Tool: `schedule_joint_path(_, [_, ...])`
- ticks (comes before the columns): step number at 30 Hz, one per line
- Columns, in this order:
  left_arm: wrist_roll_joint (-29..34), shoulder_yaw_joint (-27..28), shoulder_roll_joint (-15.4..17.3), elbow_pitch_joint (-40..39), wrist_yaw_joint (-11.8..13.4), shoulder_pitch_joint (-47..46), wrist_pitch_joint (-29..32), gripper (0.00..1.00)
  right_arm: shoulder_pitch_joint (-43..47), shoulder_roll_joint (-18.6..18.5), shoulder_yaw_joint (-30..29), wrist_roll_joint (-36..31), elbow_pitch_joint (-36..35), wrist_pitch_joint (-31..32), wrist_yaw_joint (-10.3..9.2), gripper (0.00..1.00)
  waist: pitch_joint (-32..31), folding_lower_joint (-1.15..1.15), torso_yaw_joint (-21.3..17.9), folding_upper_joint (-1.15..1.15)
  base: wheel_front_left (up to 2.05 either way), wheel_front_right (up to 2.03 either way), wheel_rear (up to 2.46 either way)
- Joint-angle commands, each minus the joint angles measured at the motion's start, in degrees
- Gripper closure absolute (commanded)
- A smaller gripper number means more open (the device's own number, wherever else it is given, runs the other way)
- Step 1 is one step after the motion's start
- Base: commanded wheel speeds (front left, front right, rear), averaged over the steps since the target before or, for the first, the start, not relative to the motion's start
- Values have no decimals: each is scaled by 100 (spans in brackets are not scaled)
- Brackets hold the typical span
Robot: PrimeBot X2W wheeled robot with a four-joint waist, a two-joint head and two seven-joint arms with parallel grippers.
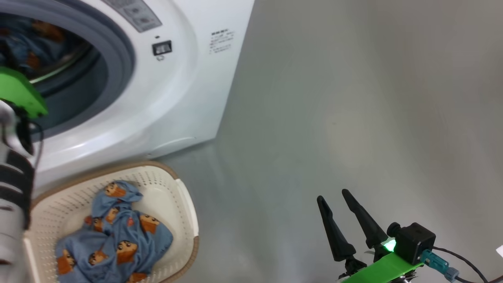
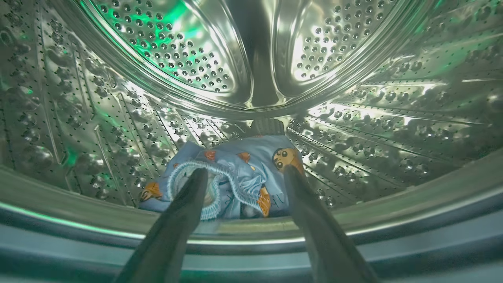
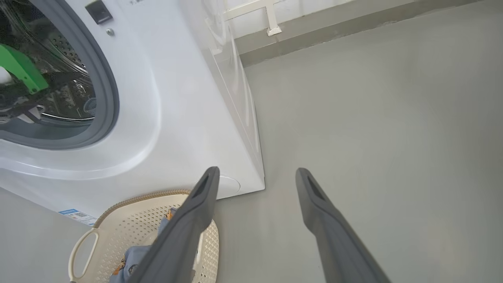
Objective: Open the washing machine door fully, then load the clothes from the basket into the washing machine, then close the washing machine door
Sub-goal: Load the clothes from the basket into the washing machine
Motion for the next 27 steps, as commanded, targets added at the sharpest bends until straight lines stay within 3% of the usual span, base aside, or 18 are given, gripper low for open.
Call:
schedule_joint_path(1, [-71, 100, 152, -176, 10, 134, -65, 0, -54, -66, 92, -21, -81, -28, 16, 0, -352, 0, 278, 0, 0, 0, 0])
schedule_joint_path(11, [-15, 211, -397, -1552, -192, 1639, -77, 0, -19, -66, -191, -291, 47, -28, 16, 0, -1097, 0, 854, 0, 0, 0, 0])
schedule_joint_path(22, [164, 398, -852, -3163, -761, 3491, -78, 0, 22, -66, -523, -641, -4, -28, 16, 0, -1731, 0, 1465, 0, 0, 0, 0])
schedule_joint_path(27, [448, 351, -933, -3908, -870, 4428, -78, 0, 93, -66, -533, -754, -12, -28, 16, 0, -2011, 0, 1568, 0, 0, 0, 0])
